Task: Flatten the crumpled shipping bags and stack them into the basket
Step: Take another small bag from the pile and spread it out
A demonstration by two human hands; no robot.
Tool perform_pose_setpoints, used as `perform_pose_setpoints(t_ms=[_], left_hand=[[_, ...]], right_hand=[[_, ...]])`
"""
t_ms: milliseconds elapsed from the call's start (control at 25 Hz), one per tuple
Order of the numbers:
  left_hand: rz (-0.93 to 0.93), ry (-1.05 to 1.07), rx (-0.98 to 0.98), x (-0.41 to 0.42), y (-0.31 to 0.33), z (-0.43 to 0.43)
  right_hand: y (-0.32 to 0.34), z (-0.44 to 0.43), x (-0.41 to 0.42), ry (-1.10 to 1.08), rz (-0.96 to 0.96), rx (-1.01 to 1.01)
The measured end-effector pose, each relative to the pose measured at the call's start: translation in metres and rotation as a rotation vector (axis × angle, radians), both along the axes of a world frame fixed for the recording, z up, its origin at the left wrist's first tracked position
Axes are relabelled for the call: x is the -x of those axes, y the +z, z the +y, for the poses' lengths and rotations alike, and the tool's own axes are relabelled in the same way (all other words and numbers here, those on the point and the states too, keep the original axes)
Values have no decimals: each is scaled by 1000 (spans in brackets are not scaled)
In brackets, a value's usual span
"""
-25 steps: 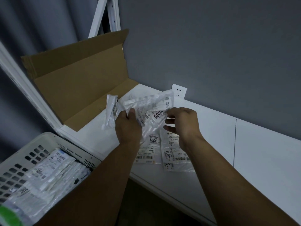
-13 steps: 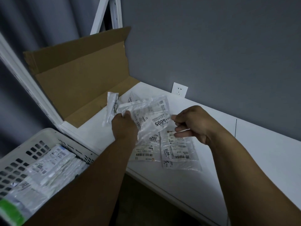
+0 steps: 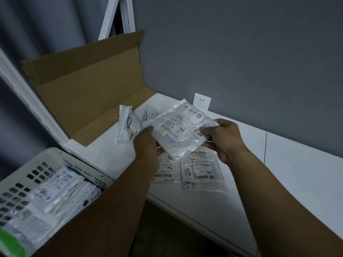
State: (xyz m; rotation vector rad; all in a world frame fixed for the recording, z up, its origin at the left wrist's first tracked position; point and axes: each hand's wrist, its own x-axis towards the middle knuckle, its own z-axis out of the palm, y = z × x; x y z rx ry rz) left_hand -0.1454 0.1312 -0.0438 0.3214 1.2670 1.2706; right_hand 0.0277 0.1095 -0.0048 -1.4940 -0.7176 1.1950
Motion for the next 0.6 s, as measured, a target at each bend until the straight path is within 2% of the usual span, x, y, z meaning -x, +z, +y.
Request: perform_pose_setpoints(t_ms=[120,240,320,440,600], left_hand=[[-94,-94,27,0,1,-4],[-129,-174,63,-6,0,-9],[-63,-270,105,-11,-3,-11],[123,-431,182,-18,-11,-14],[325,-454,165,-23,-24,-11]], right_hand=[[-8,2,-16,-93,-8,-1],[-16,2,-25,-167,182,-6],[-22,1,-27,-126,138,92],[-33,-1,-32,-80,-83,190],[-50,-6,-45,-66,-157,332]])
